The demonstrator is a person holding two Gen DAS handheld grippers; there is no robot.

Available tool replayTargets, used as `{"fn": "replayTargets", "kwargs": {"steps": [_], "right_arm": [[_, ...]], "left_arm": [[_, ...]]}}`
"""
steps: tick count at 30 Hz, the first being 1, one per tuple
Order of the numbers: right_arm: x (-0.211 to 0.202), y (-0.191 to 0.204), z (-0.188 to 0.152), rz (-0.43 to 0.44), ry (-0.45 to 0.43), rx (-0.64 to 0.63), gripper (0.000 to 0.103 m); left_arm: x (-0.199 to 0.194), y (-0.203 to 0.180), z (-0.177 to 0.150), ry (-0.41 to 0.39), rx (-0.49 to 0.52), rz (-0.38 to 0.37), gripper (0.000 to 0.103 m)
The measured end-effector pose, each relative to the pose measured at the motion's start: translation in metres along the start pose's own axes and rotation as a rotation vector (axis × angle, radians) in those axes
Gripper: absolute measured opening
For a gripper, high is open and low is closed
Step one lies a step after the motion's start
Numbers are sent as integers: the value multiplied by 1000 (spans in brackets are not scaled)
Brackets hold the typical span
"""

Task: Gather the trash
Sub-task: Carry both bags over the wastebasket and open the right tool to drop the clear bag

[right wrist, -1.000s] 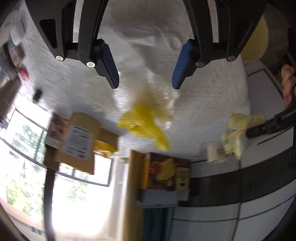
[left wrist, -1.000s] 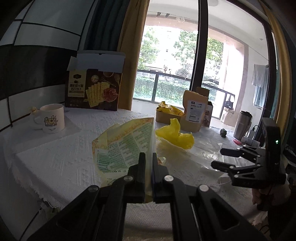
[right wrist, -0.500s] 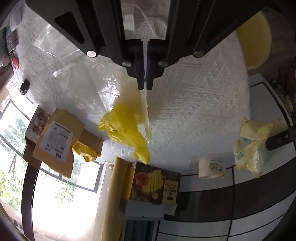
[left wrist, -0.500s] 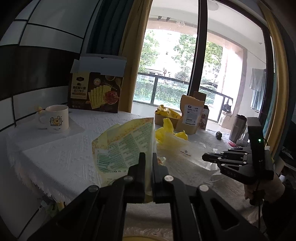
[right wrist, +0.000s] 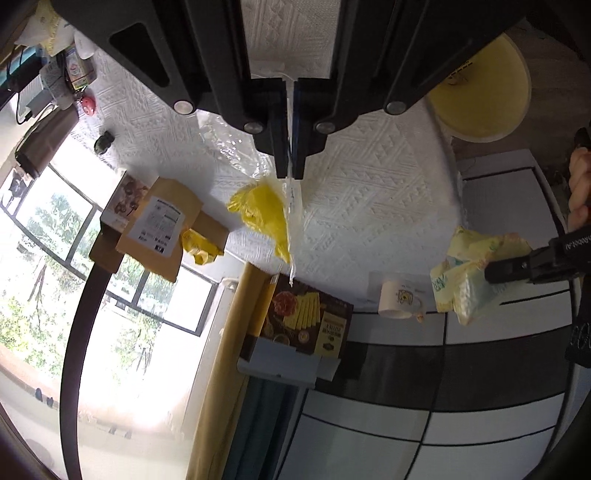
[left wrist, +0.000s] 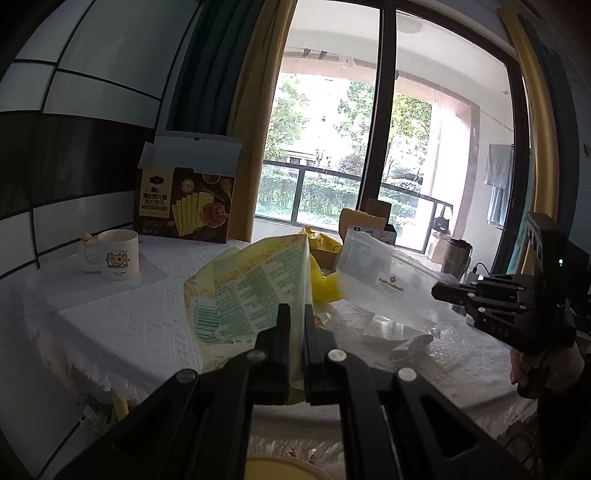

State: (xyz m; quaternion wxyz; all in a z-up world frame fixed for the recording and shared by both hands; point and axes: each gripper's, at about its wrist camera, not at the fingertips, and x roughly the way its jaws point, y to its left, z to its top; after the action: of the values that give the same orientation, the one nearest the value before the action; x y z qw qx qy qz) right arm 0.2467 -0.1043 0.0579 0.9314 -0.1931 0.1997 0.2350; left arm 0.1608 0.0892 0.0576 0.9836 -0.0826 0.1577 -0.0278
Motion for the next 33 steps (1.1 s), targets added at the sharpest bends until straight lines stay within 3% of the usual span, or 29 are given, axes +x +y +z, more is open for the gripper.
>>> {"fn": "replayTargets", "kwargs": {"steps": [16, 33], "right_arm": [[-97, 50, 13, 64, -138, -16, 1], [-139, 141, 5, 230, -187, -66, 1]], "left_arm": [[-73, 4, -15, -23, 0, 44, 4], [-124, 35, -33, -29, -41, 96, 4]]}}
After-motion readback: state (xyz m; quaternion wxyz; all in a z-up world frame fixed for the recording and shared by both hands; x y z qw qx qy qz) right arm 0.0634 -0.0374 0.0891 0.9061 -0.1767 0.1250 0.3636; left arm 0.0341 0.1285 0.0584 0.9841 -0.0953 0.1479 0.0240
